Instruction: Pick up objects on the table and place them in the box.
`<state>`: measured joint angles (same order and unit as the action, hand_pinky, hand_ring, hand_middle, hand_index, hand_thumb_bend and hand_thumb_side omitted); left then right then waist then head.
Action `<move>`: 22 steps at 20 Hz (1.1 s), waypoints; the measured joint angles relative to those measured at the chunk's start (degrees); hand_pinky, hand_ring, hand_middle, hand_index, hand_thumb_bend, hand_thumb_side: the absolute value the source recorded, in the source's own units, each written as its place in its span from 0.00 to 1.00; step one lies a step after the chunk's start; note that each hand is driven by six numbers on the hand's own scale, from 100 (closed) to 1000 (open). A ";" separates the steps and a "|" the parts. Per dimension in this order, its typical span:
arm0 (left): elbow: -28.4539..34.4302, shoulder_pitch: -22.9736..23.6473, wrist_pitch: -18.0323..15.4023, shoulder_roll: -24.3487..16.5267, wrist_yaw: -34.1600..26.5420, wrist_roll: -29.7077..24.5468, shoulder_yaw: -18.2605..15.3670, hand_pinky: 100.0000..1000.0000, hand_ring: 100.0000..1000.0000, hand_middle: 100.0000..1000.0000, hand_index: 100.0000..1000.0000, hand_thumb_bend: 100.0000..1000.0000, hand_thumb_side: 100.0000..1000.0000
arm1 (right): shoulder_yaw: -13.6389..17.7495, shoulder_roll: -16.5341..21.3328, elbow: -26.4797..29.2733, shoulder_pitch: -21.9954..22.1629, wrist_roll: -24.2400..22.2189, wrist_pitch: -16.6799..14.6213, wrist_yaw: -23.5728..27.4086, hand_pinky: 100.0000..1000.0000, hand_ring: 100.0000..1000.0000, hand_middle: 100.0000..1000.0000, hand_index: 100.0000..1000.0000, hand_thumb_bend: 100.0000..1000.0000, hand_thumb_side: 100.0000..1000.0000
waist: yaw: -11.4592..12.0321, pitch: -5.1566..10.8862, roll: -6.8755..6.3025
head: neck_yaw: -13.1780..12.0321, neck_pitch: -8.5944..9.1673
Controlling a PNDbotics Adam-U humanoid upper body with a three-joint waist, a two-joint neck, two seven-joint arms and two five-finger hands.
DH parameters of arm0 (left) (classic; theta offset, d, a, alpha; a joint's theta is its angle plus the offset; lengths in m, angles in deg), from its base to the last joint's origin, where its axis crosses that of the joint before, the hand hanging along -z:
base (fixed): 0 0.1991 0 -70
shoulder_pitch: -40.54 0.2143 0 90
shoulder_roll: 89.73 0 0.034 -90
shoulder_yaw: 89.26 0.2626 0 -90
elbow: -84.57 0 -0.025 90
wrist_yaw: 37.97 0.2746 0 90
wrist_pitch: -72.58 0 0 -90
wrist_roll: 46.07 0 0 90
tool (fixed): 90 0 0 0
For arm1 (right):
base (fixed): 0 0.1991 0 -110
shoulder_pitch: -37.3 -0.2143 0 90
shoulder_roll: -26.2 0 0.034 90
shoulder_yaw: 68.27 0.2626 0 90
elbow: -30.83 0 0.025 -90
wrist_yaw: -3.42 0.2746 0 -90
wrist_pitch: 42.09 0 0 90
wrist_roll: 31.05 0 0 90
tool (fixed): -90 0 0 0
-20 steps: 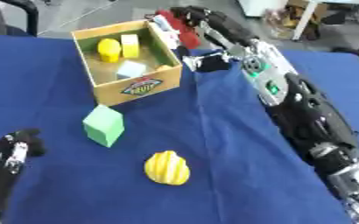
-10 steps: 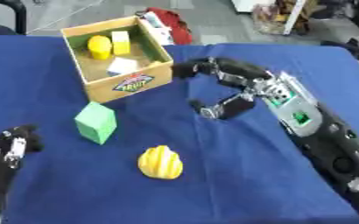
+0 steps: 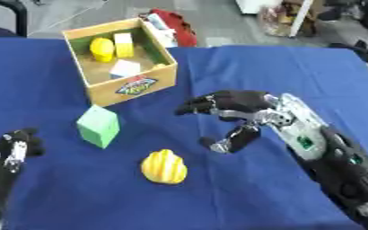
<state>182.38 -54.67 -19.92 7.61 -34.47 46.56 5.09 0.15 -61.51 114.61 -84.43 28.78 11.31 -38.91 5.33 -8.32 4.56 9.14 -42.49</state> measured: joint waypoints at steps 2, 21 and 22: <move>0.00 0.00 0.00 0.00 0.00 0.00 0.00 0.60 0.51 0.49 0.69 0.00 0.71 | -0.48 -0.41 -0.88 -0.01 0.93 -0.93 -1.96 0.83 0.87 0.89 1.00 0.00 0.11 | 0.02 0.00 0.00 | 0.00 0.00; 0.00 -0.27 0.02 0.00 0.00 -0.09 0.01 0.60 0.51 0.49 0.69 0.00 0.71 | -5.78 -4.38 -6.61 -3.24 4.62 -4.62 -8.00 0.83 0.87 0.87 0.99 0.00 0.12 | 0.67 0.00 0.00 | -2.53 -1.29; 0.00 -0.30 0.02 0.00 0.00 -0.11 0.01 0.60 0.51 0.49 0.69 0.00 0.71 | -6.24 -4.38 -6.98 -3.43 4.63 -4.63 -8.00 0.83 0.87 0.87 0.99 0.00 0.12 | 0.67 0.00 0.00 | -2.69 -1.32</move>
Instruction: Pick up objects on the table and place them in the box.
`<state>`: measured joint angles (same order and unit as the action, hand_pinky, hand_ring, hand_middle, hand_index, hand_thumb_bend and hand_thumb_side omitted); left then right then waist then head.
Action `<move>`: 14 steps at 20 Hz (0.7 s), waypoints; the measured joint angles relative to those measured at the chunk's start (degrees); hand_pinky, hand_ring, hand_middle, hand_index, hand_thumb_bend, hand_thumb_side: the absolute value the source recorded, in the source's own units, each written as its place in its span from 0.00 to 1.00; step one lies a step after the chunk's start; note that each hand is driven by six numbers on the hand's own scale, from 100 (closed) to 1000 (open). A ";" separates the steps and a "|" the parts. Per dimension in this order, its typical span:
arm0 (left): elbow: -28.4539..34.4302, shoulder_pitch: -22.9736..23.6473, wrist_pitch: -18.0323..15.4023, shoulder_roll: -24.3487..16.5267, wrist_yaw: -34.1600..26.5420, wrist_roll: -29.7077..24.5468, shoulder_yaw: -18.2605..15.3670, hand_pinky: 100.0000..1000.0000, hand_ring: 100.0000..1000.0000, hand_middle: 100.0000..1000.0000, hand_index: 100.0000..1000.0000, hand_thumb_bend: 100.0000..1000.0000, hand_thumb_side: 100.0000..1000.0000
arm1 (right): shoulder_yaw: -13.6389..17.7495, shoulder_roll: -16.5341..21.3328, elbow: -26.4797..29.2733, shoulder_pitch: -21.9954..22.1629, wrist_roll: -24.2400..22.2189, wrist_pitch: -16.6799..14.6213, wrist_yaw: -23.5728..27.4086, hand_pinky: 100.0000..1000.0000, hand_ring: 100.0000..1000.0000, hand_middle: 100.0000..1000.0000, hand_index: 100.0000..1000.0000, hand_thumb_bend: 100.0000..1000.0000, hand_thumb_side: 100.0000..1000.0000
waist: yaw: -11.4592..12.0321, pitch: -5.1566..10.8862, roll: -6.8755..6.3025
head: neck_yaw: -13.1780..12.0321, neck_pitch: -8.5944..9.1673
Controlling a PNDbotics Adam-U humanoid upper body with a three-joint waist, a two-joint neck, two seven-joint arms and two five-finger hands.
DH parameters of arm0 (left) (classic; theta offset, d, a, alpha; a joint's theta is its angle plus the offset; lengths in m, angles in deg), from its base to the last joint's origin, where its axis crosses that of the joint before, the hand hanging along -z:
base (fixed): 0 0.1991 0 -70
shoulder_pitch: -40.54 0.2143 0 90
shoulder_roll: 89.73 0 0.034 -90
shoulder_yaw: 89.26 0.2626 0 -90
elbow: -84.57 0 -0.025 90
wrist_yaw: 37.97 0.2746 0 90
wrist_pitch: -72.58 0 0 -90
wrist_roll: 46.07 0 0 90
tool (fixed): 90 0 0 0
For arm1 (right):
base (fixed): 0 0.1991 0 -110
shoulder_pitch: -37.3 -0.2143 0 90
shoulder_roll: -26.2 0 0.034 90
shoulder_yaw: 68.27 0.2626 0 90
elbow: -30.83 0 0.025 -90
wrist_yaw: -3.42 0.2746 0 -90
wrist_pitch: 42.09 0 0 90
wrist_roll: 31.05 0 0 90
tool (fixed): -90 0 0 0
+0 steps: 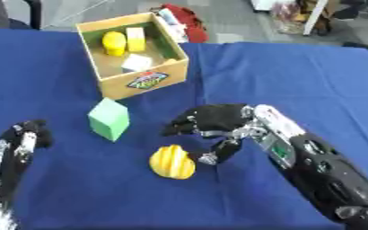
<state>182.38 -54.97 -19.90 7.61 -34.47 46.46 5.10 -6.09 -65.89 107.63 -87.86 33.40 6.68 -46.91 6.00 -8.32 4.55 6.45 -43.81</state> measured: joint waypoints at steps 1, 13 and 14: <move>0.00 -0.01 0.02 0.00 0.00 -0.02 0.00 0.60 0.51 0.49 0.69 0.00 0.71 | -0.45 0.00 -0.42 -0.24 0.00 0.00 0.00 0.83 0.87 0.87 0.98 0.00 0.13 | 0.00 0.00 0.00 | -0.12 0.00; 0.00 -0.07 0.06 0.00 0.00 -0.13 0.01 0.60 0.51 0.49 0.69 0.00 0.71 | -2.67 -0.10 -4.03 -2.42 0.27 -0.27 -0.52 0.83 0.87 0.85 0.89 0.00 0.14 | 0.08 -0.03 0.00 | -0.29 -0.01; 0.00 -0.07 0.06 0.00 0.00 -0.14 0.01 0.60 0.51 0.49 0.69 0.00 0.71 | -2.70 -0.15 -4.06 -2.69 0.28 -0.28 -0.52 0.83 0.87 0.84 0.88 0.00 0.14 | 0.08 -0.03 0.00 | -0.28 -0.01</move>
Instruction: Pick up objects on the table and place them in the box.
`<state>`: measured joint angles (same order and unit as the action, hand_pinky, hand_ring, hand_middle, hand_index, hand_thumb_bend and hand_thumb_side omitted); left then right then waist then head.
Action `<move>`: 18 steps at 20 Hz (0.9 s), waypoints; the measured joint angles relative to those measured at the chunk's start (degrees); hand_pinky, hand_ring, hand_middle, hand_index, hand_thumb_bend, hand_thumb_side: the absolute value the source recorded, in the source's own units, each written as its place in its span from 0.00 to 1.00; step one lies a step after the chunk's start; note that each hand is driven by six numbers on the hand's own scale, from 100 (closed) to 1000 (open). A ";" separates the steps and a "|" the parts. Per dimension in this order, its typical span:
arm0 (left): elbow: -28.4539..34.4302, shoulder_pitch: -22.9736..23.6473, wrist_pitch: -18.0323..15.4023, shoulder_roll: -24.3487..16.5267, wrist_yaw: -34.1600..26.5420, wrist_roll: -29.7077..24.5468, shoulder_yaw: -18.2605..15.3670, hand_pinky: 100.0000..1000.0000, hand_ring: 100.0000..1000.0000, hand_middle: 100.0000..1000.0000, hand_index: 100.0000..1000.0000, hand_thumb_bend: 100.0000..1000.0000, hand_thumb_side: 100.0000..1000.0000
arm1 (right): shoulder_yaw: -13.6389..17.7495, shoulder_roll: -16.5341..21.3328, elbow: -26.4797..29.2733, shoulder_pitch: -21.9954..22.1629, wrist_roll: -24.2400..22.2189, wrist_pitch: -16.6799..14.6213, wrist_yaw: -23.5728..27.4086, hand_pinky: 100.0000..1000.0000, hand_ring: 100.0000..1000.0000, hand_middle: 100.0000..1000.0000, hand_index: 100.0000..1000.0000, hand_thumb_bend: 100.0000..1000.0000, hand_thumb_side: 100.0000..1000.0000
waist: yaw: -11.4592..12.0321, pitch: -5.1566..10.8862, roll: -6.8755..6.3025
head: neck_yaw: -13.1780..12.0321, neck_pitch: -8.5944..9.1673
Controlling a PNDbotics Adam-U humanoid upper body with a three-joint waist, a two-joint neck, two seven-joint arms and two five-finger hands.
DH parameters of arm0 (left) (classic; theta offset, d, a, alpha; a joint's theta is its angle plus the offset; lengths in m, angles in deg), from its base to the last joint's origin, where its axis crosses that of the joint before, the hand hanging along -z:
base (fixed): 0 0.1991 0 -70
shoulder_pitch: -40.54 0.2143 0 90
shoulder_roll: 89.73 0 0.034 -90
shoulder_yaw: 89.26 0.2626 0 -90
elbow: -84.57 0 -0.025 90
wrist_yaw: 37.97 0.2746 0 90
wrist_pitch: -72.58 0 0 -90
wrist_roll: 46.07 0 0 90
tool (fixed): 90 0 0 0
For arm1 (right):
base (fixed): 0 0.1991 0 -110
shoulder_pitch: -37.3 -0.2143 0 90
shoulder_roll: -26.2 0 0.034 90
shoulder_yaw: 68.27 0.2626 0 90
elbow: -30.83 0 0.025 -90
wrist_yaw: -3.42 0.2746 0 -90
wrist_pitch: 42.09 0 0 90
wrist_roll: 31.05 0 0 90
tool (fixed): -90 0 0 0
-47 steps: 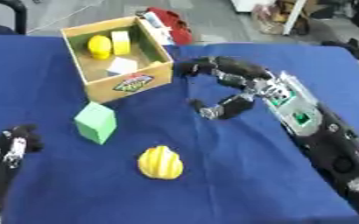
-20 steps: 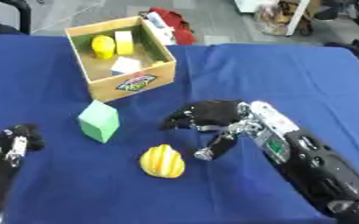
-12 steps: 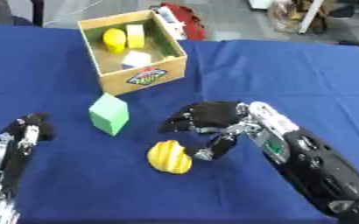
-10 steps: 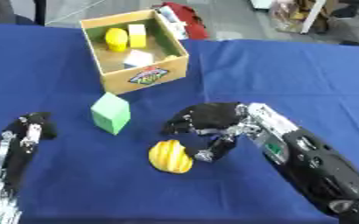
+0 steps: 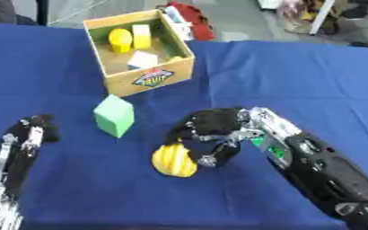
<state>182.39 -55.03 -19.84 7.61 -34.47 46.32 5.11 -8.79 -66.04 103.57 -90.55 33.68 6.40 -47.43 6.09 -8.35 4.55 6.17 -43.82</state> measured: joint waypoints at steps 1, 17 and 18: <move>0.00 0.00 0.00 0.00 0.00 -0.02 0.00 0.60 0.52 0.49 0.69 0.00 0.71 | -0.03 -0.02 -0.02 -0.17 0.02 -0.02 -0.01 0.83 0.87 0.84 0.83 0.00 0.13 | 0.00 0.00 0.00 | 0.01 0.00; 0.00 0.00 0.02 0.00 0.00 -0.10 0.00 0.60 0.52 0.49 0.69 0.00 0.71 | 2.24 -0.10 -1.45 -0.77 6.34 -5.93 7.38 0.74 0.73 0.67 0.29 0.00 0.11 | -0.04 0.03 0.00 | 0.11 0.00; 0.00 0.00 0.02 0.00 0.00 -0.10 0.00 0.60 0.52 0.49 0.69 0.00 0.71 | 2.24 -0.10 -1.67 -0.78 6.60 -6.06 7.75 0.73 0.72 0.67 0.28 0.00 0.11 | -0.03 0.03 0.00 | 0.12 0.00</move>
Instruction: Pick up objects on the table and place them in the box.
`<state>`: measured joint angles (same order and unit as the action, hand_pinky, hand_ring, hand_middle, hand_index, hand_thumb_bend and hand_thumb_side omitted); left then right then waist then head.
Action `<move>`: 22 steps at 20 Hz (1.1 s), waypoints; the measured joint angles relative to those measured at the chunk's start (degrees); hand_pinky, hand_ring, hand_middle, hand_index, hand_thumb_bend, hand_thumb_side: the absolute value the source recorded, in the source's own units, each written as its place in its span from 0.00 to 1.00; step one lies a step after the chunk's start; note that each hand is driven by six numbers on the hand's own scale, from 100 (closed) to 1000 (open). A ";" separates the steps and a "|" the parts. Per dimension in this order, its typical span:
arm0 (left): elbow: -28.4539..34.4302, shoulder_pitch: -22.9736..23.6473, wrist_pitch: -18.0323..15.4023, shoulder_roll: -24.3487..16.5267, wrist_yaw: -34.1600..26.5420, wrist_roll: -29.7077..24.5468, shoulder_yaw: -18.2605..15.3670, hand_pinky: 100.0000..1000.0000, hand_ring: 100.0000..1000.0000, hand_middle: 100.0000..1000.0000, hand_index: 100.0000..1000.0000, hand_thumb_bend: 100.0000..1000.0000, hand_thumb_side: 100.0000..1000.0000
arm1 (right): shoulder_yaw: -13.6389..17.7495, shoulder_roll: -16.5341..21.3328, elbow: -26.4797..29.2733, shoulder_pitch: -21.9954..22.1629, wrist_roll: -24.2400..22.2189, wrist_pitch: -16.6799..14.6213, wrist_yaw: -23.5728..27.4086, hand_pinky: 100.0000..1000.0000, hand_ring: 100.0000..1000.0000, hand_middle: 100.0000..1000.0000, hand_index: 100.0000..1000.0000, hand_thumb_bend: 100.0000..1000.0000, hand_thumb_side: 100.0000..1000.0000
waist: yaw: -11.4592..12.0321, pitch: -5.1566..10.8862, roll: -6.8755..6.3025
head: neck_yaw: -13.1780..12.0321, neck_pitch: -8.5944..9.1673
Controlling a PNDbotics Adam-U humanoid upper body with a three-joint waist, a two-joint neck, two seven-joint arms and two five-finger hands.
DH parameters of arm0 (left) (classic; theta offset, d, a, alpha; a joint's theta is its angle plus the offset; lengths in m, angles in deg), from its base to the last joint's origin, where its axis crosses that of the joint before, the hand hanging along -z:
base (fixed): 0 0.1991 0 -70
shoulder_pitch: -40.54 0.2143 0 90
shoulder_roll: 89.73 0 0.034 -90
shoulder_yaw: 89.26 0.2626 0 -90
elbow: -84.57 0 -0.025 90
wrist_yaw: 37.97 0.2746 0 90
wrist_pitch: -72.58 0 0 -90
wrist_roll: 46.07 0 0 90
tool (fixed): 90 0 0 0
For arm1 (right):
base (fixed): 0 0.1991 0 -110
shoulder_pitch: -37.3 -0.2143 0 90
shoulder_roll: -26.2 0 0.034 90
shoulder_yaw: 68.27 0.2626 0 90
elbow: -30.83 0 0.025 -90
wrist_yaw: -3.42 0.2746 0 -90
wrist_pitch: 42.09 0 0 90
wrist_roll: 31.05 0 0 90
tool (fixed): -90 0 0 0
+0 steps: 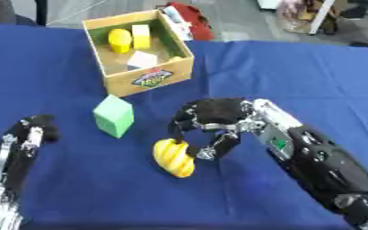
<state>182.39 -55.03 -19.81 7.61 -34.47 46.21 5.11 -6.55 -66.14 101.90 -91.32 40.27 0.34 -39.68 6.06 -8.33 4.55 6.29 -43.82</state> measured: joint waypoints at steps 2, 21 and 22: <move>0.00 0.00 0.00 0.00 0.00 0.00 0.00 0.60 0.52 0.49 0.69 0.00 0.71 | 0.00 0.00 -0.38 -0.02 0.36 -0.11 0.60 0.73 0.72 0.66 0.28 0.00 0.11 | 0.00 0.00 0.00 | 0.07 0.00; 0.00 0.00 -0.01 0.00 0.00 0.00 0.00 0.60 0.52 0.49 0.69 0.00 0.71 | 2.28 -0.25 -0.46 -4.97 1.63 0.88 2.58 0.75 0.73 0.66 0.28 0.00 0.07 | 0.22 0.00 0.00 | 0.40 0.10; 0.00 0.00 -0.01 0.00 0.00 0.00 0.00 0.60 0.52 0.49 0.69 0.00 0.71 | 2.86 -0.25 -0.36 -6.07 1.73 1.25 2.85 0.75 0.73 0.66 0.28 0.00 0.05 | 0.27 0.00 0.00 | 0.44 0.14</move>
<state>182.39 -55.03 -19.82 7.61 -34.48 46.21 5.11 -3.68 -66.39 101.54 -97.39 42.00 1.59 -36.84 6.33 -8.32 4.55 6.72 -43.68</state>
